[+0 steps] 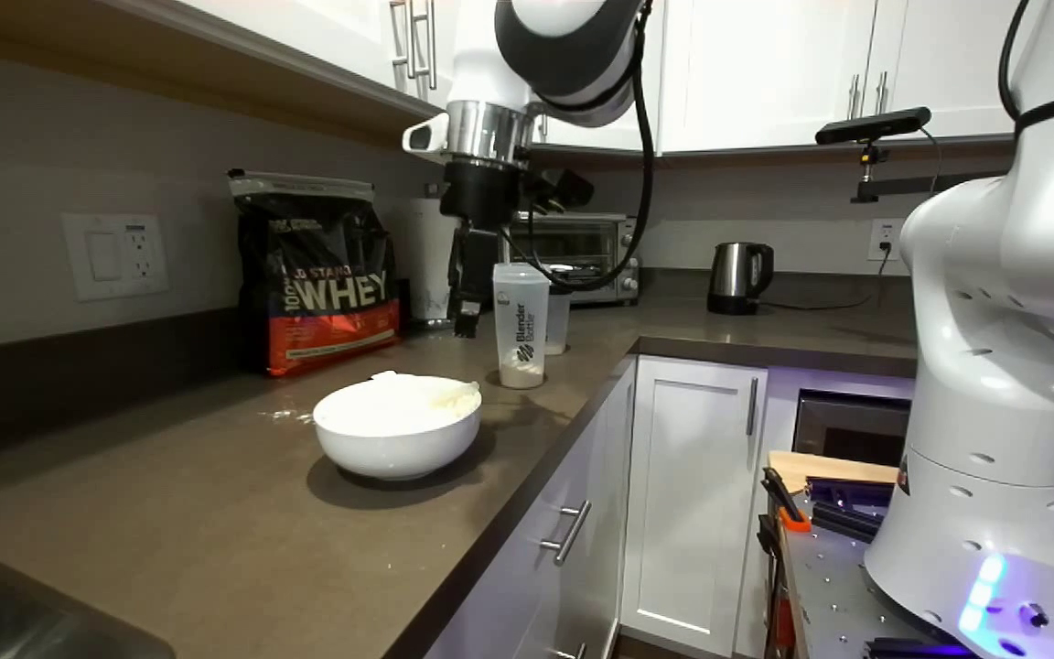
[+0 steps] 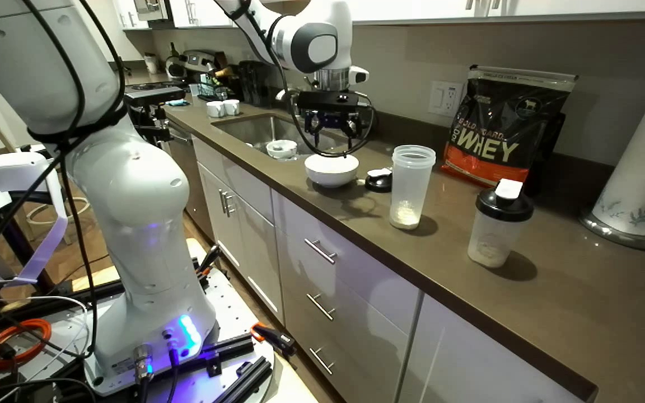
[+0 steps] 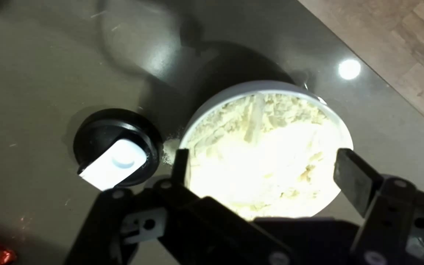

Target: Scoop some powder and put it in the bottle

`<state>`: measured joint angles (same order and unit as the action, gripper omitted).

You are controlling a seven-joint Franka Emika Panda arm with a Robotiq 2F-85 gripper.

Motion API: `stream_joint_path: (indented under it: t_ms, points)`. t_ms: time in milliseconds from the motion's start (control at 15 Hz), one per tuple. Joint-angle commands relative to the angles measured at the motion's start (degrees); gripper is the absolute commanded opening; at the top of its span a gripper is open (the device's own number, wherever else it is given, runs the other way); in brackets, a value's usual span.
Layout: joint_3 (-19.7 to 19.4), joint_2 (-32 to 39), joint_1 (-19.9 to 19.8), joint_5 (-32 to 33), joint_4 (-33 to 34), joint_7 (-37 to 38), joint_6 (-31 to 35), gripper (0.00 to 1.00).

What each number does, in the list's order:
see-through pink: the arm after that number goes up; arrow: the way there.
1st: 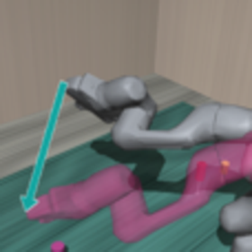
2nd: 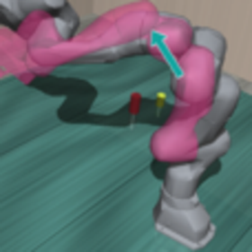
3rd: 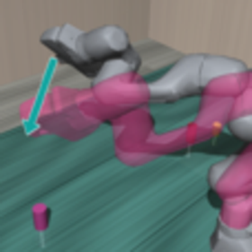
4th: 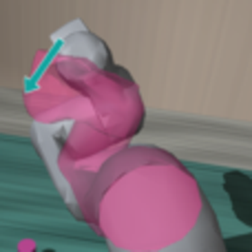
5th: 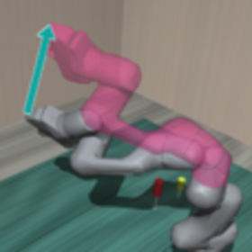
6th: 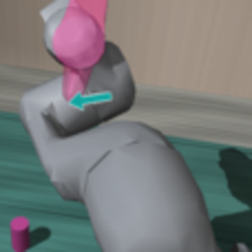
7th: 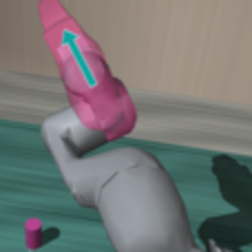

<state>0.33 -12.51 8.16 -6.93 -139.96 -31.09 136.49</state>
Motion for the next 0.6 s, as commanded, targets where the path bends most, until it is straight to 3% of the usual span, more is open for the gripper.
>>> stream_joint_path:
  t_ms: [0,267,333,533]
  points:
    - [-0.25,-4.78,-0.99,3.02,-2.42,1.09,-0.83,0.99]
    - [-0.70,-7.84,-1.43,6.75,-3.74,0.72,-1.30,1.00]
    - [-1.32,-5.18,-0.30,4.44,-2.08,0.19,-0.42,1.00]
    - [-1.56,-6.62,-0.26,5.47,-2.88,0.21,-0.63,1.00]
